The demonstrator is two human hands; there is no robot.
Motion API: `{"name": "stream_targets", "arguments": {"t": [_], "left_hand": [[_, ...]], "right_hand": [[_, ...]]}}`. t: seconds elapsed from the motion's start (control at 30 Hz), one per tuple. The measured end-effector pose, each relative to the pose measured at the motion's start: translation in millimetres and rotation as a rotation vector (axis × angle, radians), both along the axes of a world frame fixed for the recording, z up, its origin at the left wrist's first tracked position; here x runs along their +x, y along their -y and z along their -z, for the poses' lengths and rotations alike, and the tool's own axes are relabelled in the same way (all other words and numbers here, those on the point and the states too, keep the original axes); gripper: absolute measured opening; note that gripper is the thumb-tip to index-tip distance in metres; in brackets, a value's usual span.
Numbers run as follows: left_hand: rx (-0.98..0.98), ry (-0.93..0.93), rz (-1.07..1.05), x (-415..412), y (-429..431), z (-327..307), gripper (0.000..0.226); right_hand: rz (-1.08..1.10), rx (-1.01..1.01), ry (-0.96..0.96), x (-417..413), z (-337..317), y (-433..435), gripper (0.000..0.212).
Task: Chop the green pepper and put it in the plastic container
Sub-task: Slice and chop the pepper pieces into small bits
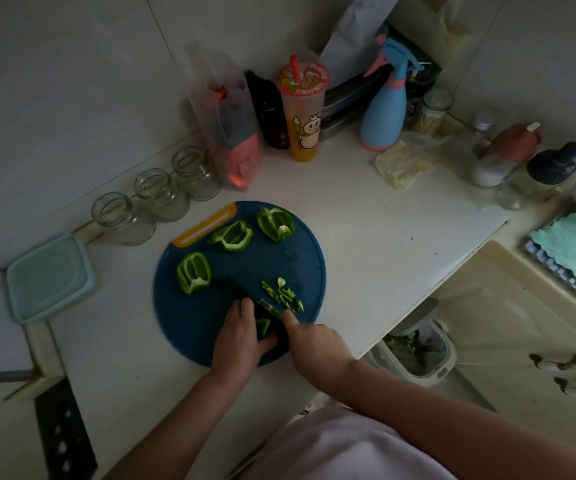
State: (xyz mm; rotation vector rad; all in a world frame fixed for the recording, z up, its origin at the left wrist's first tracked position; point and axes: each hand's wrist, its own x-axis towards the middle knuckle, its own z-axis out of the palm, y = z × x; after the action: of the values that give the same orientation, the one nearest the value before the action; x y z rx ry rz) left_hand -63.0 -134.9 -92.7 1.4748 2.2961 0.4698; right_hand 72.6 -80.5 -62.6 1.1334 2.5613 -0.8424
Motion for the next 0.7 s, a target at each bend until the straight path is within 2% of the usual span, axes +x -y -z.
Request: {"name": "stream_targets", "arguments": {"t": [0.27,0.5,0.7], "left_hand": [[0.024,0.0,0.013,-3,-1,2,0.05],[0.043,-0.043,0.11,6,7,4,0.051],[0.119,0.038,-0.028,4,10,-1,0.049]], "right_hand": [[0.082,-0.136,-0.036,-2,-8,-14,0.022],[0.121,-0.159,-0.038,-22,-8,-15,0.026],[0.131,-0.156,-0.044,-19,-5,-19,0.028]]}}
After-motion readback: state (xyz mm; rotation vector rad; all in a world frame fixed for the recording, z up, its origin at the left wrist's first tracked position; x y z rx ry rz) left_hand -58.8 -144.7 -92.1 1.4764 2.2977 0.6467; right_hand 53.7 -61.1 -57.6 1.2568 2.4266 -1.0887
